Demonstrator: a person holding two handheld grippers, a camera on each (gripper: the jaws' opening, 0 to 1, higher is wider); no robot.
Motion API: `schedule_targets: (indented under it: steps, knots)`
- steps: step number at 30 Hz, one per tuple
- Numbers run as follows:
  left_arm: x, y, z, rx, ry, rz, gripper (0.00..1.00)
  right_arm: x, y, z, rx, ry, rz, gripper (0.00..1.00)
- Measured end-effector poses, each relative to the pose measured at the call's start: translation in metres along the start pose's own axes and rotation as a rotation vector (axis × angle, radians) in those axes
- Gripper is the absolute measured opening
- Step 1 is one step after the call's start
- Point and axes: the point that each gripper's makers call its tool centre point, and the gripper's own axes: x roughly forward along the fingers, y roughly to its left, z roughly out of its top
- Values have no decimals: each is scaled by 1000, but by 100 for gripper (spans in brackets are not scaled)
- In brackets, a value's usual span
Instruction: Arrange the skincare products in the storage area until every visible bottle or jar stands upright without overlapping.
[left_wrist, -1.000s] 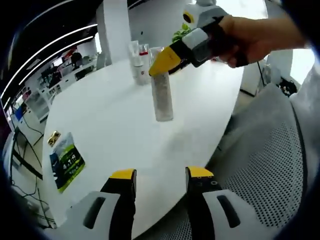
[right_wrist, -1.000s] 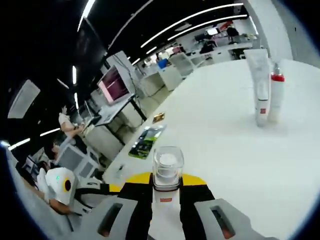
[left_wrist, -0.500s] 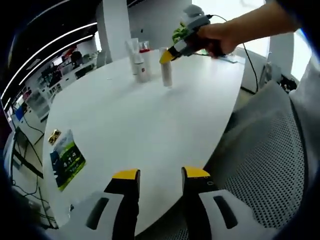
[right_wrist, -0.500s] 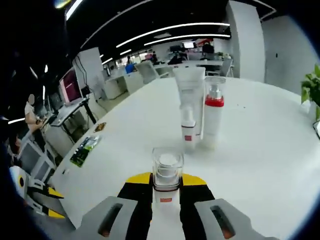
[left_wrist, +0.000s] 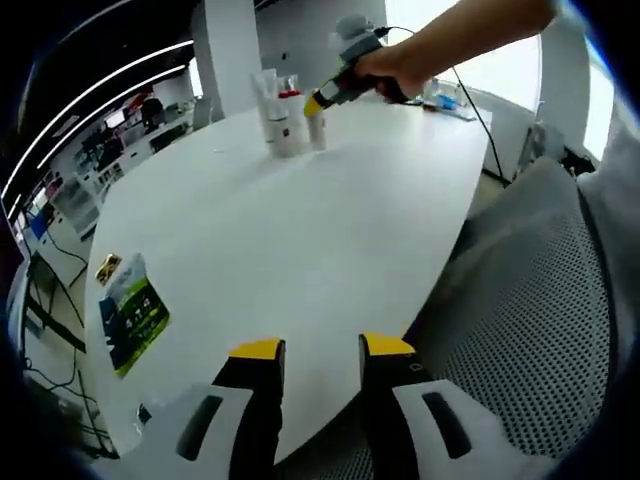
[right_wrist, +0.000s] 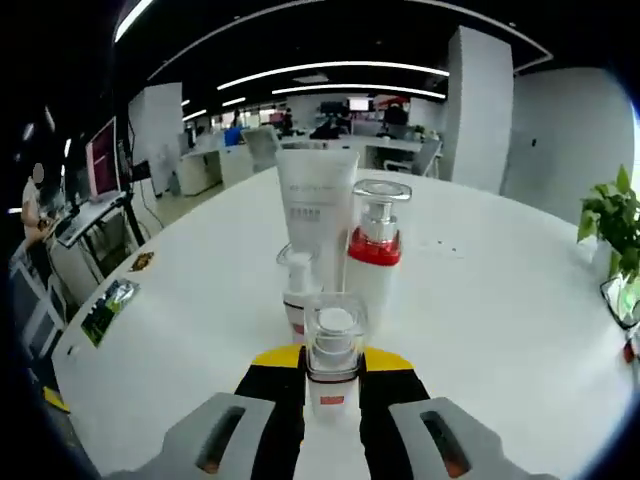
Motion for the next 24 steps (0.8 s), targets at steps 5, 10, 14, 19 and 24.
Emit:
schedule_targets:
  steps: [5,10,14,19,24]
  knots:
    - [1,-1,-2,-8,9,-4,23,11,-6,4,-38,2,-29,14]
    - [1,-1,-3,-5,13,-5,21,17,-9,2,-47,9,-40,14]
    - [1,-1,-4,-1,18,-6,21,20,-12,3,-35,-15,-49,14]
    - [2,-2,-5,0,22,-7,21,21,-13,6,4,-53,-71,15]
    - [2,-2,-6,-3,27,-9,21,22,-13,5,28,-87,-99,15]
